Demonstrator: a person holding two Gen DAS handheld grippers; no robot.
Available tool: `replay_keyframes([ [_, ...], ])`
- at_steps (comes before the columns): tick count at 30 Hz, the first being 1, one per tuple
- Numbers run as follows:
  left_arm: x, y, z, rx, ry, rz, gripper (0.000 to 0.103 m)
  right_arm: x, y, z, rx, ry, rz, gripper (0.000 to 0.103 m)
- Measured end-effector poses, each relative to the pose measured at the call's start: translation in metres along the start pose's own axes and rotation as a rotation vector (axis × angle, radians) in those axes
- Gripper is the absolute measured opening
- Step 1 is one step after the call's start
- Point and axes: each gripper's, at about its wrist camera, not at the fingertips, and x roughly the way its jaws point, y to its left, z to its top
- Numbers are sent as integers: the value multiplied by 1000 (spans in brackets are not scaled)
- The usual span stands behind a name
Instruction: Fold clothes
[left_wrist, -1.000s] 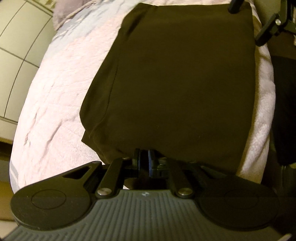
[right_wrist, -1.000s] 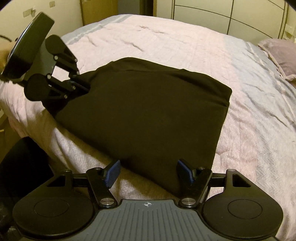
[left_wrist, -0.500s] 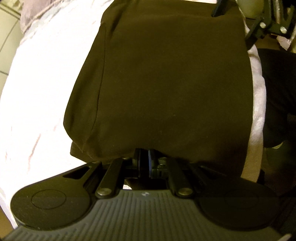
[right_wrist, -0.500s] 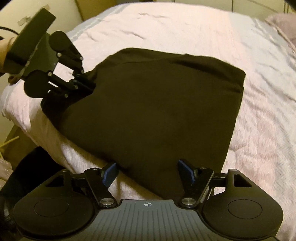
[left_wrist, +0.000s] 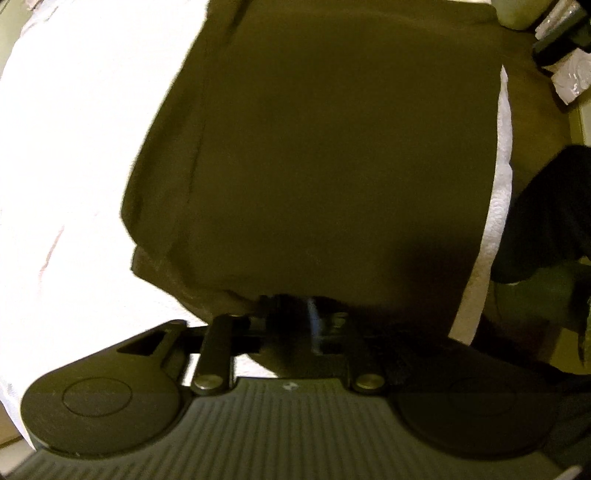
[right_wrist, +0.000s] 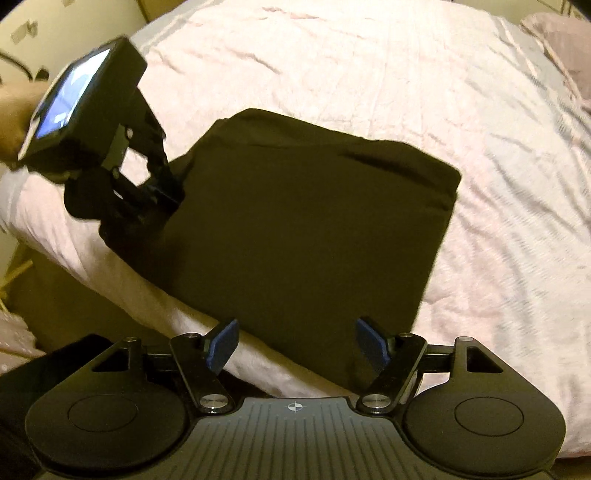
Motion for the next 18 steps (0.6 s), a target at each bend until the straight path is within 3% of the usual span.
replay_keyframes([
  [1, -5, 2, -4, -4, -29, 10, 39, 0, 5, -2, -41, 6, -29, 73],
  [5, -28, -5, -31, -28, -202, 25, 41, 8, 24, -15, -201, 23, -118, 73],
  [9, -41, -45, -59, 21, -367, 37, 54, 23, 43, -34, -359, 26, -182, 73],
  [14, -34, -109, -74, 119, -437, 79, 56, 56, 68, -54, -558, 13, -223, 73],
  [18, -12, -124, -54, 149, -430, 148, 56, 80, 75, -57, -659, -11, -238, 73],
])
